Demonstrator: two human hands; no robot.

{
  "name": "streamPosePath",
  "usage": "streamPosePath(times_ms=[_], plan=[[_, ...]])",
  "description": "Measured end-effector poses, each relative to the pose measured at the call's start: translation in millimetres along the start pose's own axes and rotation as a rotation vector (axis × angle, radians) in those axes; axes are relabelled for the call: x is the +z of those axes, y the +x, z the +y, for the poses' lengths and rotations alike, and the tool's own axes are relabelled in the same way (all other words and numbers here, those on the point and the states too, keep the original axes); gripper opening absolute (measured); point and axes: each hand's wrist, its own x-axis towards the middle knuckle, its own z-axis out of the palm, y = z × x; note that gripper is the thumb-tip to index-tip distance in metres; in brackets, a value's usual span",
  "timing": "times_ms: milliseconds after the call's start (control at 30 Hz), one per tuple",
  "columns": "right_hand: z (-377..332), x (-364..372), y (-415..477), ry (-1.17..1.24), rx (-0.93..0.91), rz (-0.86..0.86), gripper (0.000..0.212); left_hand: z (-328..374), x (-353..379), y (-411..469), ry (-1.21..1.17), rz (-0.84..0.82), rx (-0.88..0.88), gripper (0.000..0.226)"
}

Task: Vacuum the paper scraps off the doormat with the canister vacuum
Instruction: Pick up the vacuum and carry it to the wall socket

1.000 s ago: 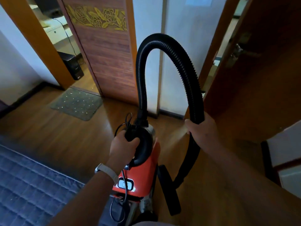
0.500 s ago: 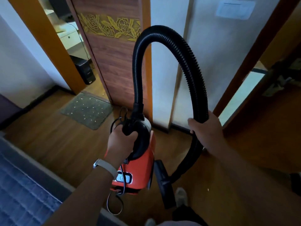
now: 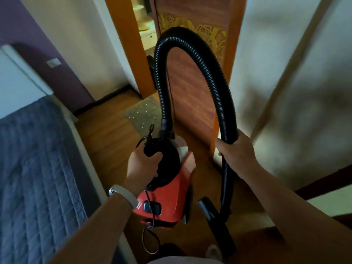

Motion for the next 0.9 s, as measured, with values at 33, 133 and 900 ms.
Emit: streamPosePath(times_ms=[33, 133, 900], plan=[[-4, 6, 9, -0.001, -0.024, -0.029, 0.025, 2, -4, 5, -0.008, 0.033, -0.009, 0.019], [-15, 24, 39, 0.004, -0.055, -0.12, 0.026, 4, -15, 24, -0.037, 0.114, -0.065, 0.02], [-155, 282, 229, -0.059, -0.084, -0.228, 0.019, -49, -172, 285, -0.1, 0.304, -0.099, 0.012]])
